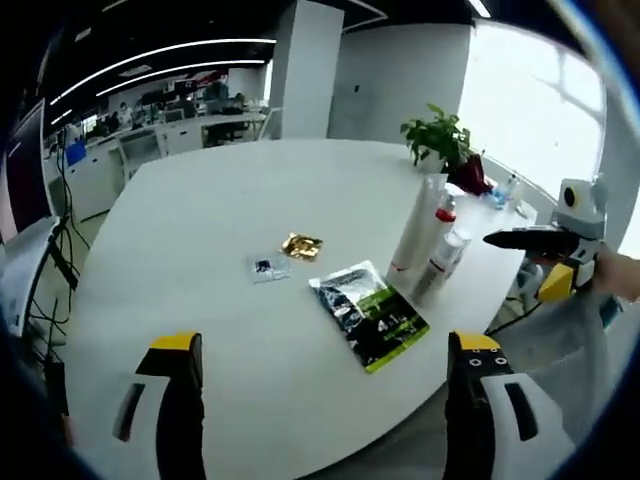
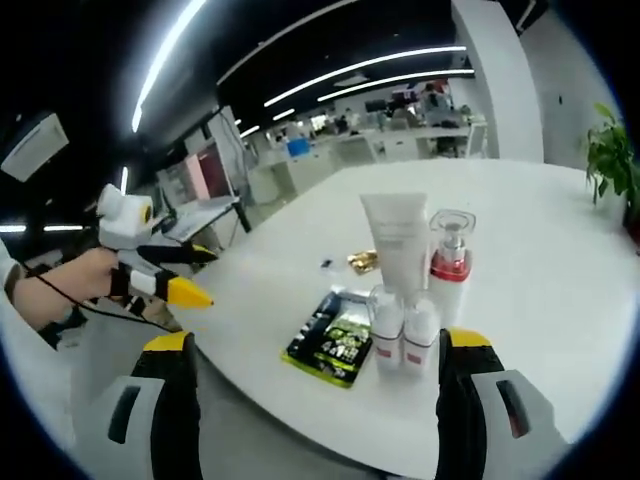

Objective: Arrange the skincare products in the storage area until every visible bottle or jar stands upright without overlapping.

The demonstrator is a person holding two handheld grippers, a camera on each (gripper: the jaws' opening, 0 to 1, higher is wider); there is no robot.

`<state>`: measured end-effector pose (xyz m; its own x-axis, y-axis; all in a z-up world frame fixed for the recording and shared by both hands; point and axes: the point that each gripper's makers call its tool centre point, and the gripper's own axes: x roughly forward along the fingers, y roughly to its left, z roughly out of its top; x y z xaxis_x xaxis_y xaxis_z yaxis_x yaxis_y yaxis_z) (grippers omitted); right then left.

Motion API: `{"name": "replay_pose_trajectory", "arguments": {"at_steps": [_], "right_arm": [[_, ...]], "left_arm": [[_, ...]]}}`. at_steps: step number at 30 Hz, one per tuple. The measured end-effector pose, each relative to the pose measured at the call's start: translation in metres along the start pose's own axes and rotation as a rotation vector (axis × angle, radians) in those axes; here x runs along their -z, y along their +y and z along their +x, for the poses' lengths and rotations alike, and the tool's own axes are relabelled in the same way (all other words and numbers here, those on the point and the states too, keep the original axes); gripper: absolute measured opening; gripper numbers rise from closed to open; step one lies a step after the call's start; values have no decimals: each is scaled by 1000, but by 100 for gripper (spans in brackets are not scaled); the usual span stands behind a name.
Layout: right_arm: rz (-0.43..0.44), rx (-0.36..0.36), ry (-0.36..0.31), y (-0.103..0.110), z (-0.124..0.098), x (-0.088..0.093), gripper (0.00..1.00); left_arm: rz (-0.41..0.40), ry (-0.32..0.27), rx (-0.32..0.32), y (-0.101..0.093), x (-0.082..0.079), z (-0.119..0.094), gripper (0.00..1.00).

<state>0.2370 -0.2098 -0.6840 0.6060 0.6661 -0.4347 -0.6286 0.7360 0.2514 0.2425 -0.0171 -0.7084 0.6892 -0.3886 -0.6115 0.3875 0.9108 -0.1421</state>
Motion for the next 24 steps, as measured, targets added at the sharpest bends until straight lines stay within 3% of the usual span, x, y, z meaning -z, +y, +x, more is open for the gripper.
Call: {"name": "replay_pose_trajectory", "arguments": {"at_steps": [2, 8, 12, 19, 22, 24], "right_arm": [[-9, 7, -12, 0, -2, -2, 99], [-45, 29, -12, -3, -1, -3, 99], [-46, 24, -8, -3, 0, -2, 99], [-61, 13, 22, -3, 3, 5, 99], [-45, 6, 31, -2, 4, 6, 99], [-54, 21, 18, -2, 2, 4, 99]], "left_arm": [[-1, 4, 4, -9, 5, -2, 95], [-17, -1, -24, -3, 13, -18, 95], [-36, -15, -48, 9, 10, -26, 94], [-20, -39, -48, 9, -1, -37, 93], [15, -44, -38, 8, -4, -36, 92], [86, 2, -18, 5, 2, -34, 92]]}}
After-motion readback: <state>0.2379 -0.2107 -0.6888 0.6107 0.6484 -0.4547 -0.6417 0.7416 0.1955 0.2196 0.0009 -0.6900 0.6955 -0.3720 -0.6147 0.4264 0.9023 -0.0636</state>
